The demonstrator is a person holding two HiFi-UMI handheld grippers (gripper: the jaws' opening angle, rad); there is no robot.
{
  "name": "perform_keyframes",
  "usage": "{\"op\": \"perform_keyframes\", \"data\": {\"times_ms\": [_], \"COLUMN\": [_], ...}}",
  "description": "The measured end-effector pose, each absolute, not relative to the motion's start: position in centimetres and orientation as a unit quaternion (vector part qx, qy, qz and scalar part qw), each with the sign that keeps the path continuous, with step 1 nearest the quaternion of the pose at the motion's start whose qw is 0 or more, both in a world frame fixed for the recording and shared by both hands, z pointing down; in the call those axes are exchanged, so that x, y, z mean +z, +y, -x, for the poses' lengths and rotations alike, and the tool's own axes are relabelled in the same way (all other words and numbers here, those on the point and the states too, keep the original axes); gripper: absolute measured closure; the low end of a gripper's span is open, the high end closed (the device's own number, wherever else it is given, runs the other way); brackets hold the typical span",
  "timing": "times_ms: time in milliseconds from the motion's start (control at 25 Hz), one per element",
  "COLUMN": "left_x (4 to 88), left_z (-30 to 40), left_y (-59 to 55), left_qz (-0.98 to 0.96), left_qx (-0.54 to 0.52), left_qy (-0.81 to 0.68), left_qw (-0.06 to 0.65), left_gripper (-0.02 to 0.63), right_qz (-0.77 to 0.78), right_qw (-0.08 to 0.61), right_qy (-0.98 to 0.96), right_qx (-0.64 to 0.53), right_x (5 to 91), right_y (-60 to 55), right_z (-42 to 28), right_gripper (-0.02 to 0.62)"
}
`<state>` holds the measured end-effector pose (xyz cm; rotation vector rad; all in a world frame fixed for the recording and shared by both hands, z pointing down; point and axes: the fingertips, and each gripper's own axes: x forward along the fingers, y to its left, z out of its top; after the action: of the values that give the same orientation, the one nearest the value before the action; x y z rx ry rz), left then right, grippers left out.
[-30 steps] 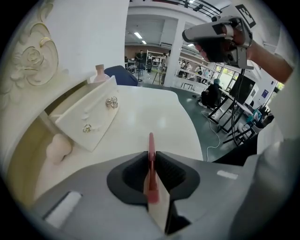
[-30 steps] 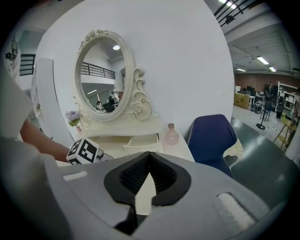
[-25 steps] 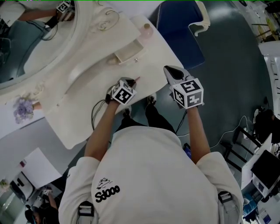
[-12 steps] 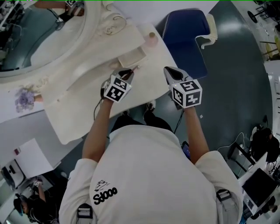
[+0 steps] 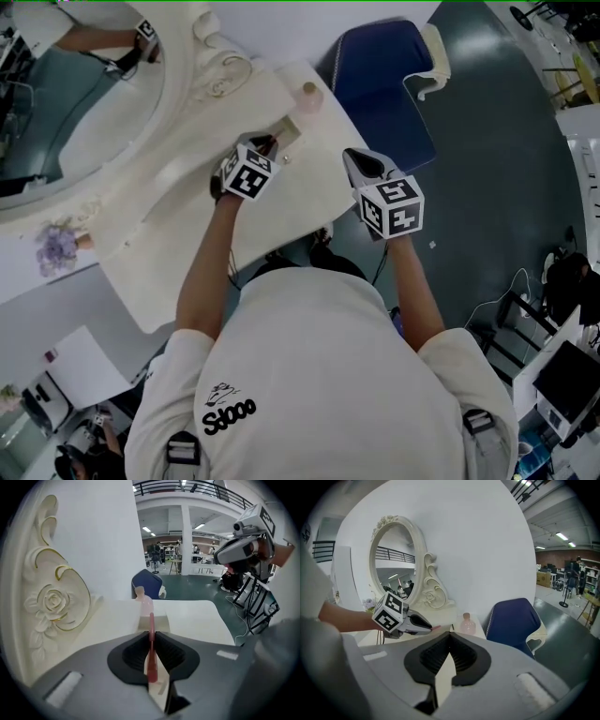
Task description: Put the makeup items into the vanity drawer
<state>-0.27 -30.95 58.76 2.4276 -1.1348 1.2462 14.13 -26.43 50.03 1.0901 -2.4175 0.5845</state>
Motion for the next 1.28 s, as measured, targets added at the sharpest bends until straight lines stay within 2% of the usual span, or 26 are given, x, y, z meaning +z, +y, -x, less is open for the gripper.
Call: {"op": "perform_keyframes", "data": {"times_ms": [560, 760, 1000, 1280], "left_x": [61.2, 60.6, 58.7, 59.3], "left_z": [-0.4, 0.0, 3.0, 7.7], "left_y": [-30.9, -30.6, -29.3, -26.6], "left_qz": [-0.825, -0.831, -0.828, -0.810], "left_qx": [0.431, 0.408, 0.369, 0.358], "left_qy": [-0.350, -0.361, -0.410, -0.444], "left_qw": [0.104, 0.109, 0.104, 0.133], "left_gripper": [0.538, 0.517, 0.514, 0.486], "right_qz": [-0.417, -0.415, -0.402, -0.353], "right_qw": [0.220, 0.221, 0.221, 0.229], "right_qy": [-0.855, -0.857, -0.865, -0.890], "right_qx": [0.219, 0.210, 0.203, 0.176], "right_x": [50.5, 50.4, 50.2, 50.2], "right_y": [-25.2, -24.5, -24.2, -24.2], "right_z": [-13.6, -12.9, -11.3, -6.2], "right_gripper": [0.592, 0.592, 0.592, 0.592]}}
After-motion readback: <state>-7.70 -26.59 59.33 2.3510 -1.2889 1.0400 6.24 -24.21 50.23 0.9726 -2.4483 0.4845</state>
